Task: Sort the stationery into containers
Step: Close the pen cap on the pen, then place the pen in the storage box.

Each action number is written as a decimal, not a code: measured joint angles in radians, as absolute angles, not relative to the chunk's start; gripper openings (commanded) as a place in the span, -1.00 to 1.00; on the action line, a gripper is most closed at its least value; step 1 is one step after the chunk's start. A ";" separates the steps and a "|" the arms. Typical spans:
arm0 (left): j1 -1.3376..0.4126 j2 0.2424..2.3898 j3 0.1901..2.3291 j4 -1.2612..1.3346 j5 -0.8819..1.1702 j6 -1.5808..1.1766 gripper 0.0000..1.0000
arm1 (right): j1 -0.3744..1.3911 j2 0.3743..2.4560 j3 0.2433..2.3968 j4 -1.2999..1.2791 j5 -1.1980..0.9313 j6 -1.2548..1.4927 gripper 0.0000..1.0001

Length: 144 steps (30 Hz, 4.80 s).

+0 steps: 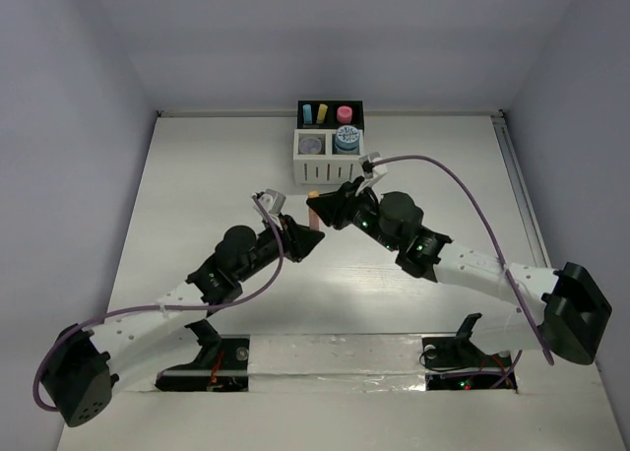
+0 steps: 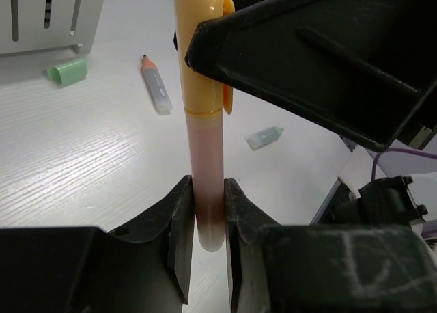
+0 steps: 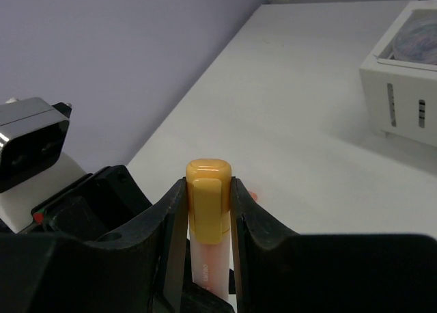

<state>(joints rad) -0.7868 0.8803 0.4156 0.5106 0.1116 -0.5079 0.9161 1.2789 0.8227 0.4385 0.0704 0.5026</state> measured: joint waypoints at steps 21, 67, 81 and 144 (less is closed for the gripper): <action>-0.799 0.834 0.575 0.084 0.179 -0.442 -1.00 | 0.964 1.279 0.581 0.787 0.133 0.708 -1.00; -0.817 1.028 0.752 -0.130 0.121 -0.313 -1.00 | 0.980 1.322 0.544 0.796 0.249 0.795 -1.00; -0.800 0.909 0.626 0.251 0.044 -0.385 -0.16 | 0.915 1.378 0.867 0.548 0.307 0.633 -1.00; -0.801 0.726 0.220 0.557 -0.260 -0.368 0.98 | 0.529 2.511 2.107 0.620 0.193 0.130 0.50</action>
